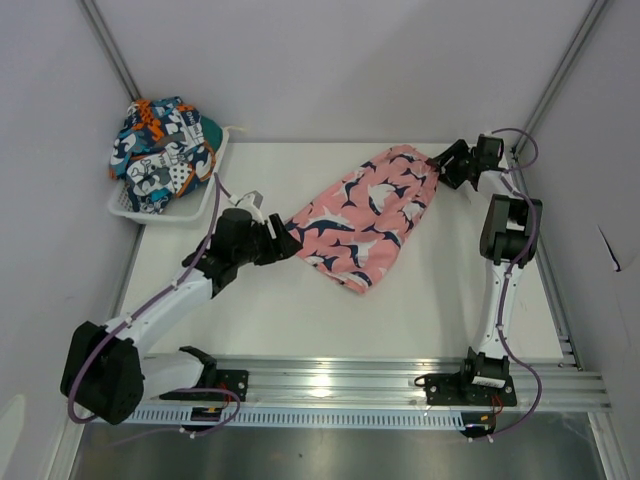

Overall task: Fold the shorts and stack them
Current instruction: Fold the shorts

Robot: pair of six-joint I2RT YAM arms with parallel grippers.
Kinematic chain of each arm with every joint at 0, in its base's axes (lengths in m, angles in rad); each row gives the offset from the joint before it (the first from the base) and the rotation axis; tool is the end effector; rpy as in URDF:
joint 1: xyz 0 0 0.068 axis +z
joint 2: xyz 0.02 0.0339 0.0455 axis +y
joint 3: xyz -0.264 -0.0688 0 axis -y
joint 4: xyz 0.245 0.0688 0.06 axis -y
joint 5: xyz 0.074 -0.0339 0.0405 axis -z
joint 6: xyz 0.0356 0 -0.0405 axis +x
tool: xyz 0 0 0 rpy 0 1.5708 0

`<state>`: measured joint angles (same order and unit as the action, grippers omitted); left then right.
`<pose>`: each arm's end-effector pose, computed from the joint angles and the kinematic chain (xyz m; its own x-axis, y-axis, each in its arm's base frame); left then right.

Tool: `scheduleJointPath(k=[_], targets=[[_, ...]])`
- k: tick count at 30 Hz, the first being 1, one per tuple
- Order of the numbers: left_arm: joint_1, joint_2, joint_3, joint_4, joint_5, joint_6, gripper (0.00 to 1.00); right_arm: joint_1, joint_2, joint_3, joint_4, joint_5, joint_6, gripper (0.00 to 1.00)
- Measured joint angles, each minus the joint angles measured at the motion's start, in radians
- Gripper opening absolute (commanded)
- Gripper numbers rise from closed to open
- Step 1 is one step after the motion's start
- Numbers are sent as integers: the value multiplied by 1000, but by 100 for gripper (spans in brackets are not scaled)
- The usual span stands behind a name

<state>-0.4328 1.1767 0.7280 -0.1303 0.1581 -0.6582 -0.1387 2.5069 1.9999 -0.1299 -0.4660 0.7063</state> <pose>0.2307 -0.1128 0.2453 -0.7195 -0.3330 -0.6095 0.1184 0.8059 -0.5801 0.5578 -0.0617 0.1406 -0.6001 0.6692 -0.4382 0.2041 0.6578 0.7251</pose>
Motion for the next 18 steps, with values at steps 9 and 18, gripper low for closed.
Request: scheduleJointPath(k=[9, 18], targets=[[-3, -130, -69, -46, -29, -1, 71, 2, 26, -34, 59, -7, 60, 0], [-4, -170, -130, -50, -43, -8, 71, -11, -389, -781, 372, 111, 199, 0]])
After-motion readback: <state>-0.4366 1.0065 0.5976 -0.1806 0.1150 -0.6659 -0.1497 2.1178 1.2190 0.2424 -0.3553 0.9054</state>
